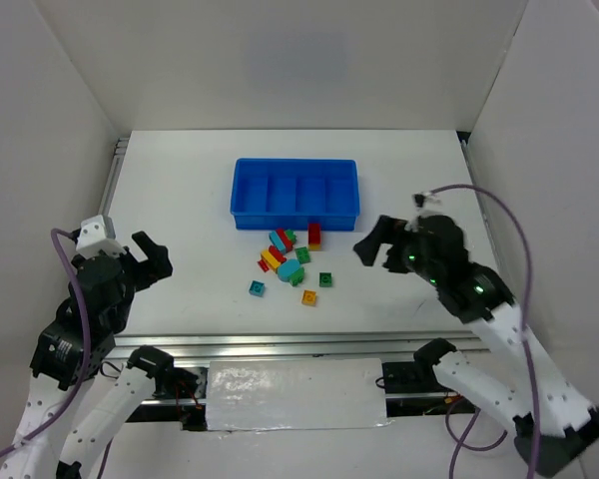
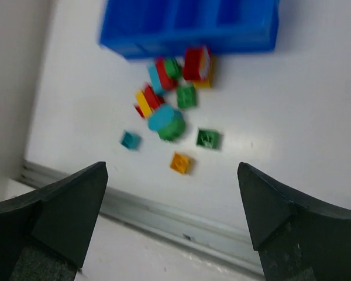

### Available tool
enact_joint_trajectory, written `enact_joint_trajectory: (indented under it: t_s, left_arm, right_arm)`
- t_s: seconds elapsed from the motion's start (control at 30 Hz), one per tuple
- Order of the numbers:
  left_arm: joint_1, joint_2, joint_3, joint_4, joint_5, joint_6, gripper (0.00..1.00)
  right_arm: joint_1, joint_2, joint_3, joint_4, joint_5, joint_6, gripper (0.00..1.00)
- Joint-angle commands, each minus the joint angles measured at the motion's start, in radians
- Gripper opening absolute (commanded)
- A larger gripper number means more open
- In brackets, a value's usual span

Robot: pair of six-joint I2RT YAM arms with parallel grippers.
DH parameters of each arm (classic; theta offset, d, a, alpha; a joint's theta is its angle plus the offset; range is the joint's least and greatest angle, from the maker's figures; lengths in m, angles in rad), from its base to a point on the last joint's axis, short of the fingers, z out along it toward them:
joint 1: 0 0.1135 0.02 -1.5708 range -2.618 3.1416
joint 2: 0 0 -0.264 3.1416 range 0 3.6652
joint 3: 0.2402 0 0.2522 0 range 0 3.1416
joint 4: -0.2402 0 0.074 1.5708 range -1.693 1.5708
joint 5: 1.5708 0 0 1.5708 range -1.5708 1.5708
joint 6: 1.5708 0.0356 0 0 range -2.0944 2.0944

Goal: Sort the legos into containers by color

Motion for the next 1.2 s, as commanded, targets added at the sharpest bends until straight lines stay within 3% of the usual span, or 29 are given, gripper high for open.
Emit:
enact_joint_trajectory:
  t_s: [0.0, 0.17, 0.27, 0.47, 0.67, 0.8, 0.87, 1.0, 1.03, 1.17]
  left_arm:
    - [0.0, 0.007, 0.007, 0.051, -0.022, -0.017, 1.0]
    - [0.0, 0.006, -0.004, 0.064, 0.018, -0.011, 0.99]
    - [-0.003, -0.003, -0.004, 0.059, 0.024, -0.013, 0.99]
    - [-0.006, -0.019, -0.014, 0.077, 0.047, 0.001, 0.99]
    - [-0.006, 0.006, -0.014, 0.082, 0.069, 0.01, 0.99]
    - [-0.006, 0.013, -0.013, 0.085, 0.078, 0.015, 0.99]
    - [-0.006, 0.01, -0.014, 0.085, 0.081, 0.018, 1.0]
    - [-0.006, 0.01, -0.017, 0.093, 0.092, 0.021, 0.99]
    - [-0.006, 0.013, -0.016, 0.091, 0.093, 0.023, 1.0]
    - [-0.006, 0.016, -0.017, 0.094, 0.098, 0.026, 0.99]
  right_arm:
    - [0.136, 0.17, -0.123, 0.148, 0.087, 0.076, 0.99]
    - [0.267, 0.556, -0.065, 0.17, 0.26, 0.109, 0.98]
    - [0.274, 0.663, -0.073, 0.242, 0.266, 0.107, 0.94]
    - [0.282, 0.839, -0.021, 0.288, 0.26, 0.095, 0.84]
    - [0.291, 0.924, -0.013, 0.315, 0.241, 0.09, 0.72]
    - [0.294, 0.965, -0.021, 0.326, 0.252, 0.087, 0.7]
    - [0.293, 0.981, -0.028, 0.334, 0.254, 0.087, 0.59]
    - [0.293, 1.004, -0.028, 0.341, 0.235, 0.087, 0.51]
    - [0.294, 1.005, -0.027, 0.341, 0.235, 0.086, 0.35]
    - [0.297, 0.969, -0.019, 0.314, 0.252, 0.087, 0.16]
